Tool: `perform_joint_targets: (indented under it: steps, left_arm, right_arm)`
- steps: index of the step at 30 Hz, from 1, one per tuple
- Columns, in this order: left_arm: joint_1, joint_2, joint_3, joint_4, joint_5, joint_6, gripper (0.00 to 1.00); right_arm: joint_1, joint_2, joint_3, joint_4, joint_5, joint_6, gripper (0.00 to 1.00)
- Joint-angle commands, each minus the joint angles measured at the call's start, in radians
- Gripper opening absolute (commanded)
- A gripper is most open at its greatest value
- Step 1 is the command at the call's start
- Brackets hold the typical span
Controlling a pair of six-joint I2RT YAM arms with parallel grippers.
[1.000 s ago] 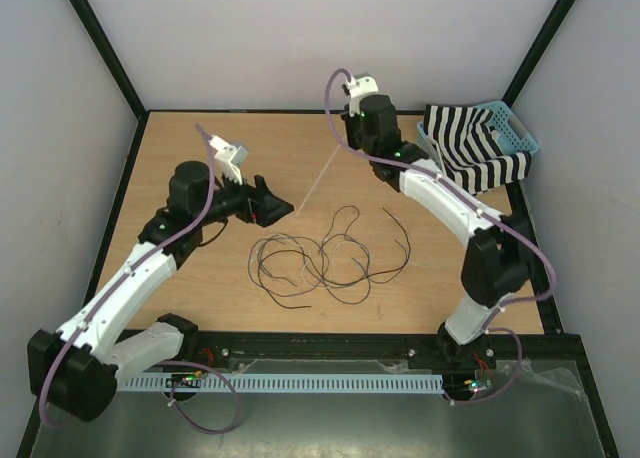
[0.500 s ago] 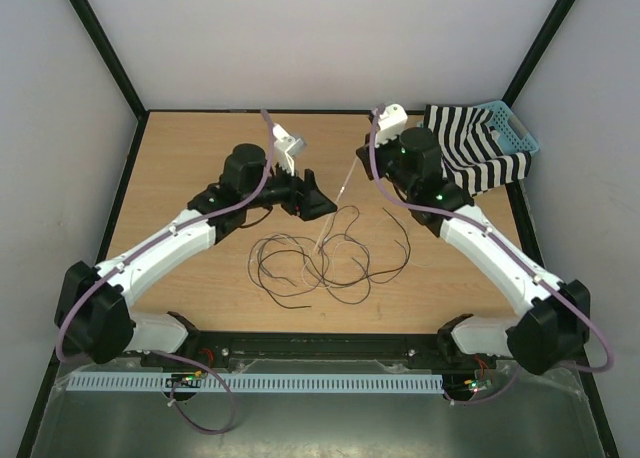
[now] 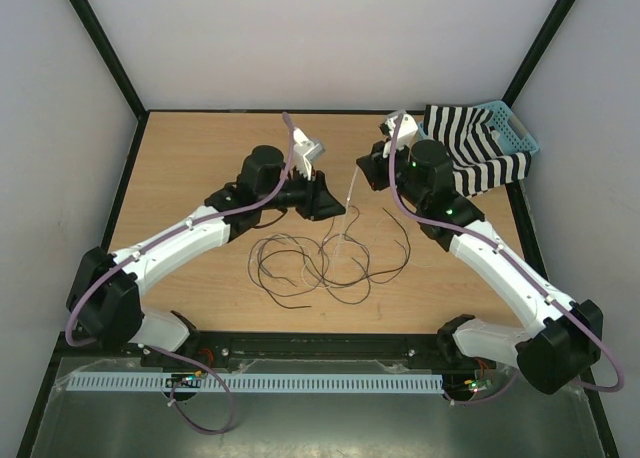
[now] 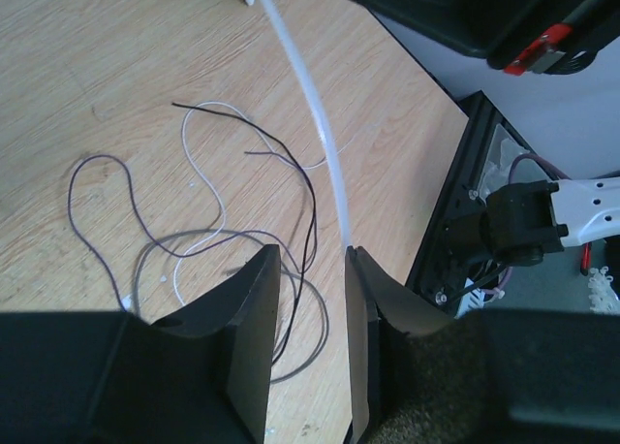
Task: Zip-tie the wires
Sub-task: Pick up the ribbon at the center of the board.
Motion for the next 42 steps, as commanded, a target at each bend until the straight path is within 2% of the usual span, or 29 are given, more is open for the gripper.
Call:
perform_joint_targets:
  steps: [1,7,10,12,16,18,19,21,23,26,28,32,37,42]
  left_arm:
    - [-0.017,0.021,0.047,0.050,0.028,-0.004,0.34]
    - [-0.017,0.015,0.041,0.052,-0.004,0.006,0.33]
    - [-0.018,0.017,0.041,0.052,-0.004,0.011,0.30]
    - [-0.018,0.026,0.044,0.052,0.009,0.007,0.24]
    - [-0.018,0.036,0.046,0.057,0.034,0.009,0.02]
    - [-0.018,0.034,0.042,0.062,0.036,0.009,0.00]
    - [-0.018,0.035,0.040,0.062,0.030,0.004,0.00]
    - [-0.017,0.037,0.040,0.064,-0.001,-0.026,0.00]
    - [-0.018,0.040,0.040,0.070,-0.019,-0.062,0.00]
    - [-0.018,0.034,0.031,0.102,-0.030,-0.097,0.00]
    - [-0.018,0.023,0.017,0.142,-0.028,-0.122,0.00]
    - [-0.020,-0.010,-0.027,0.236,-0.022,-0.175,0.00]
    - [-0.024,-0.050,-0.064,0.307,-0.014,-0.212,0.00]
    - [-0.038,-0.080,-0.085,0.318,-0.013,-0.214,0.00]
  right_arm:
    - [-0.002,-0.012,-0.011,0.048,0.004,0.029,0.00]
    - [-0.002,0.002,-0.018,0.041,0.034,0.001,0.00]
    - [-0.002,-0.004,-0.026,0.052,0.013,0.011,0.00]
    - [-0.002,-0.008,-0.031,0.066,0.000,0.027,0.00]
    - [-0.002,-0.009,-0.029,0.057,0.005,0.038,0.00]
    - [-0.002,-0.012,-0.028,0.043,0.011,0.046,0.00]
    - [-0.002,-0.016,-0.027,0.030,0.015,0.054,0.04]
    - [-0.002,-0.032,-0.013,-0.015,0.028,0.069,0.30]
    - [-0.001,-0.057,0.000,-0.065,0.036,0.079,0.49]
    - [-0.003,-0.128,-0.026,-0.089,0.009,0.100,0.71]
    - [-0.002,-0.177,-0.063,-0.084,-0.027,0.126,0.76]
    - [-0.001,-0.237,-0.151,-0.025,-0.151,0.219,0.76]
    - [-0.002,-0.239,-0.254,0.168,-0.258,0.378,0.61]
    - [-0.001,-0.216,-0.254,0.233,-0.281,0.434,0.53]
